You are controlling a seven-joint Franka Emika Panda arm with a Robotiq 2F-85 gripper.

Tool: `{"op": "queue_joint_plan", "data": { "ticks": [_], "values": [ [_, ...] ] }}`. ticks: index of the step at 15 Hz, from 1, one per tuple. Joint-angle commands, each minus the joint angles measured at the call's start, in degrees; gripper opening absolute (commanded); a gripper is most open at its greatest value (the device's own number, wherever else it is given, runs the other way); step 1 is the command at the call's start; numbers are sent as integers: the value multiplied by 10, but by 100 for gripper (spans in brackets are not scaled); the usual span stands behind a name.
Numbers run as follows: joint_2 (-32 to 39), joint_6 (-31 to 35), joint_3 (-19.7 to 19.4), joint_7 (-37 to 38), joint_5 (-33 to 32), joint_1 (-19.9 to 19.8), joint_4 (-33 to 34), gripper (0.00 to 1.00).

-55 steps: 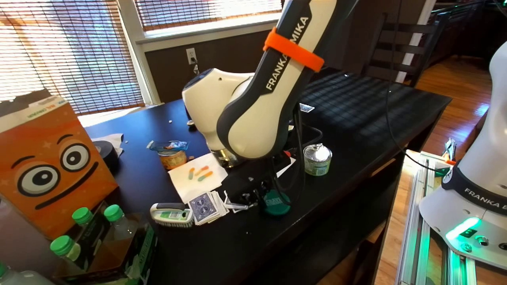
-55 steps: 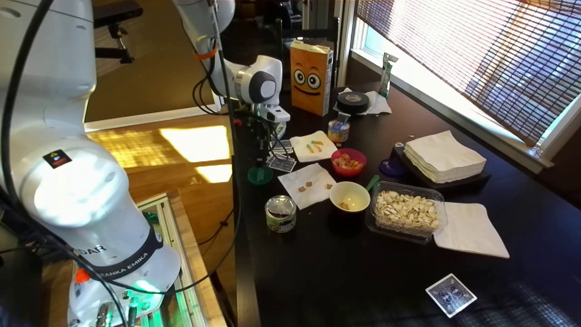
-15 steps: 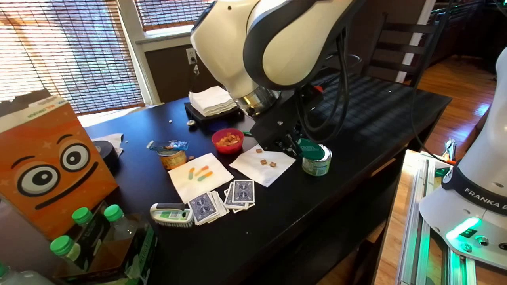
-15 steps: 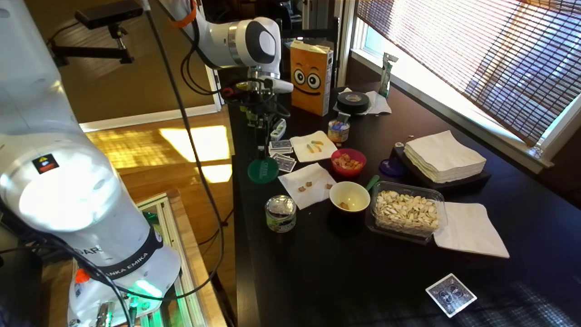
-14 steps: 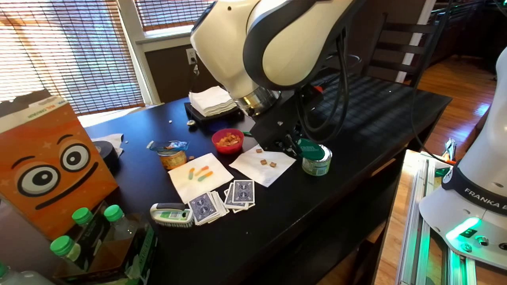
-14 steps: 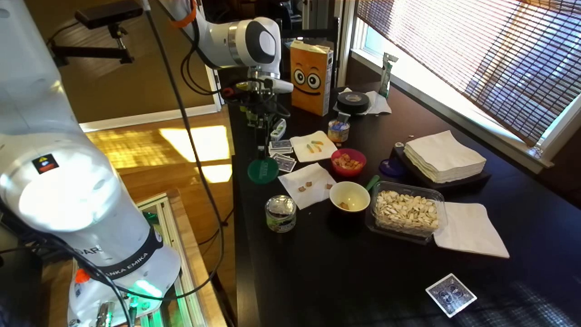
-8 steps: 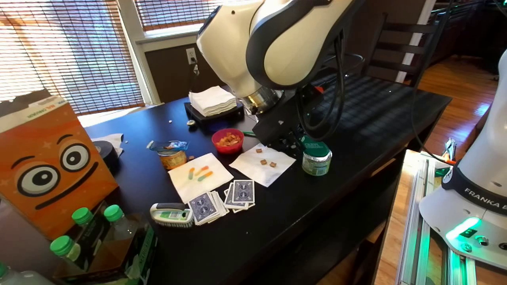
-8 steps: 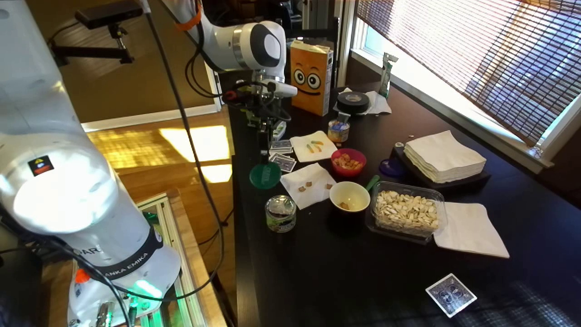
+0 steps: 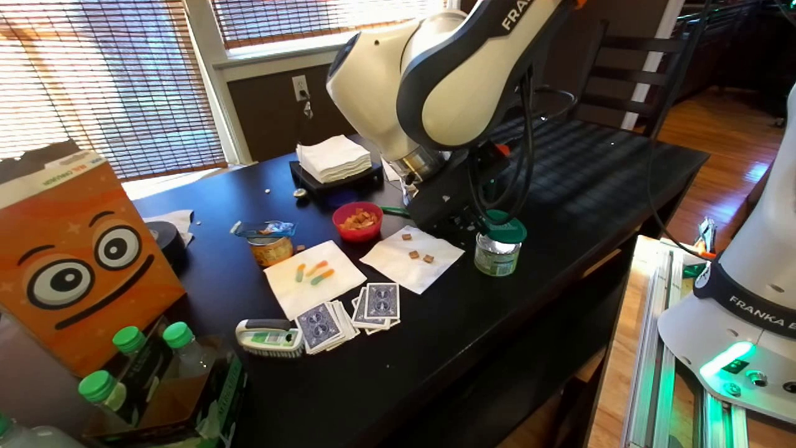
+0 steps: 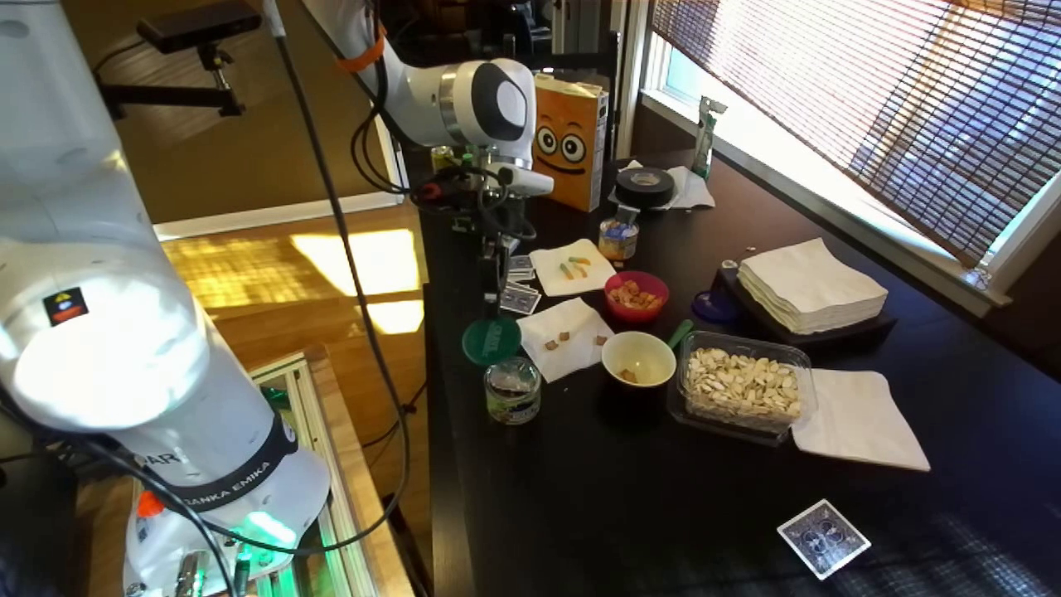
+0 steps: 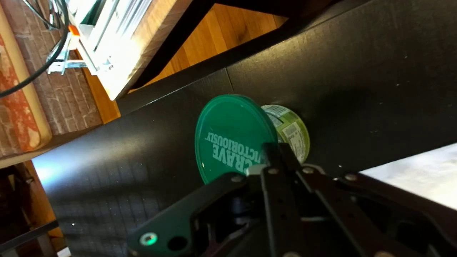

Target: Put the lid on the jar

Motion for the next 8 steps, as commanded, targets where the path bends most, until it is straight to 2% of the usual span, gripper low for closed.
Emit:
{"op": "queue_joint_plan", "data": {
  "ticks": [1, 8],
  "values": [
    [24, 2, -2, 37, -31, -4, 8, 1],
    [43, 27, -10, 69, -71, -3, 9, 1]
  ]
}}
